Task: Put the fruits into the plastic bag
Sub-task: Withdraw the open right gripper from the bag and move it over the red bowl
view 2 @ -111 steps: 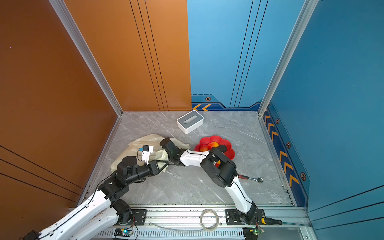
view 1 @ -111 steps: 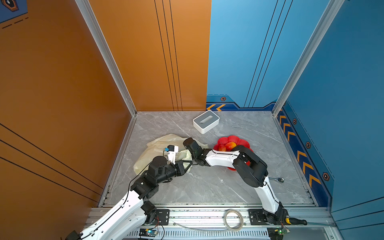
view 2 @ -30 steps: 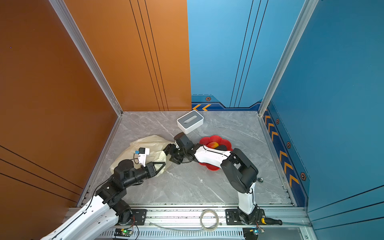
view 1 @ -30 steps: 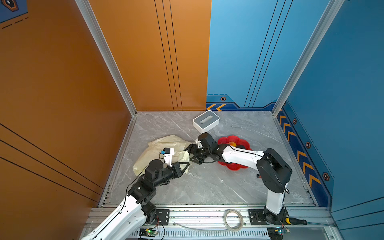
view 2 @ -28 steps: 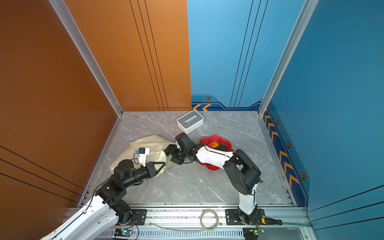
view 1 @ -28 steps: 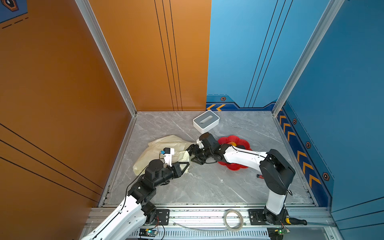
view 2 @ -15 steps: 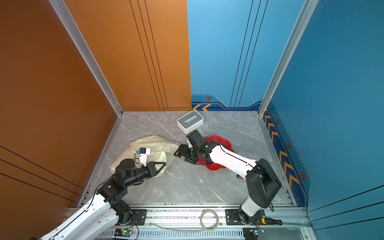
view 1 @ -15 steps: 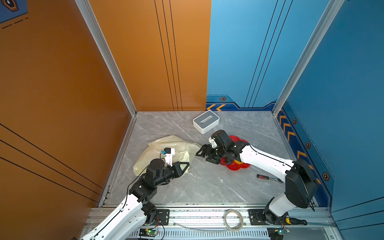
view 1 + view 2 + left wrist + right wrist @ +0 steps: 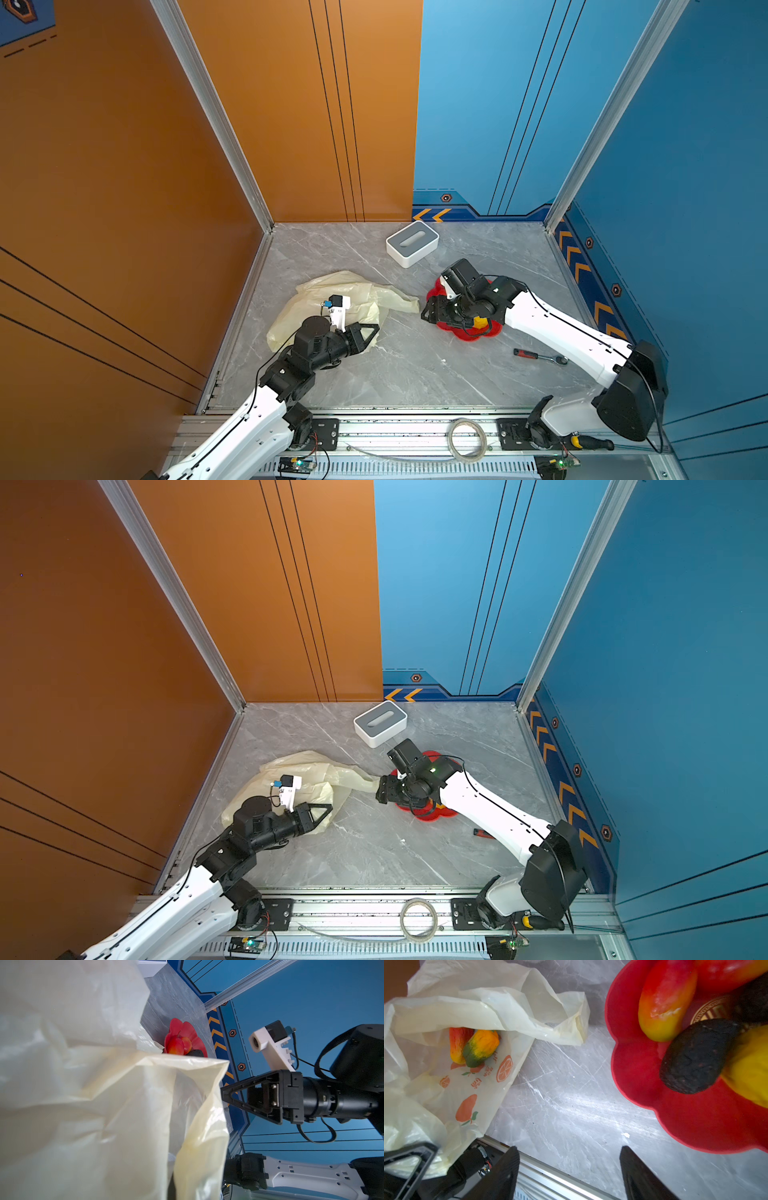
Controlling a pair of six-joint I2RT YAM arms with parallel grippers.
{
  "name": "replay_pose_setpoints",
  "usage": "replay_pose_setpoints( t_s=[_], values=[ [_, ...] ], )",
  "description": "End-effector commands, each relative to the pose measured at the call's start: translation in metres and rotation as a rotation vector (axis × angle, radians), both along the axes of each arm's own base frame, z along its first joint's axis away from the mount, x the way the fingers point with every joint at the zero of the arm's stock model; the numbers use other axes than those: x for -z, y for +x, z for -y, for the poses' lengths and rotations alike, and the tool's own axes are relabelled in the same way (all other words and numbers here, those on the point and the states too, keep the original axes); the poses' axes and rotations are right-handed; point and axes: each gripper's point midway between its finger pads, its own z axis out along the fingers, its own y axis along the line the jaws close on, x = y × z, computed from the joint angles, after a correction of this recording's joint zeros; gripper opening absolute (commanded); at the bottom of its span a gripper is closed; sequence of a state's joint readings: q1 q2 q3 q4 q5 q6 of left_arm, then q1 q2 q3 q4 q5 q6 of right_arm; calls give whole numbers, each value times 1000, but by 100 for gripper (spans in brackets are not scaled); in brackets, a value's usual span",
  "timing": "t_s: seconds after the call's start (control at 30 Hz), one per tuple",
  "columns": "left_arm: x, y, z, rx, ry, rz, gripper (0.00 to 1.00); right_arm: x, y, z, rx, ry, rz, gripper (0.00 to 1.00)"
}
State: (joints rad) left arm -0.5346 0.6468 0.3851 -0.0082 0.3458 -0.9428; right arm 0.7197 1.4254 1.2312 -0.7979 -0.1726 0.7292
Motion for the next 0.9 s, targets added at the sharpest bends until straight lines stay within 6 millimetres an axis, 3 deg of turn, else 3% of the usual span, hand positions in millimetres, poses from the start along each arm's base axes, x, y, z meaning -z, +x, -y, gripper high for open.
replay_pose_setpoints(
  t_s=[0.0,0.53,0.87],
  values=[
    [-10,2,2,14,-17,30,0,-13,-3,29,-19,-128,57,75],
    [-8,2,0,12,-9,31,0,-23,-2,96,-25,-441,180,77],
    [-7,2,1,16,-5,31,0,-14,11,139,83,-520,181,100]
  ],
)
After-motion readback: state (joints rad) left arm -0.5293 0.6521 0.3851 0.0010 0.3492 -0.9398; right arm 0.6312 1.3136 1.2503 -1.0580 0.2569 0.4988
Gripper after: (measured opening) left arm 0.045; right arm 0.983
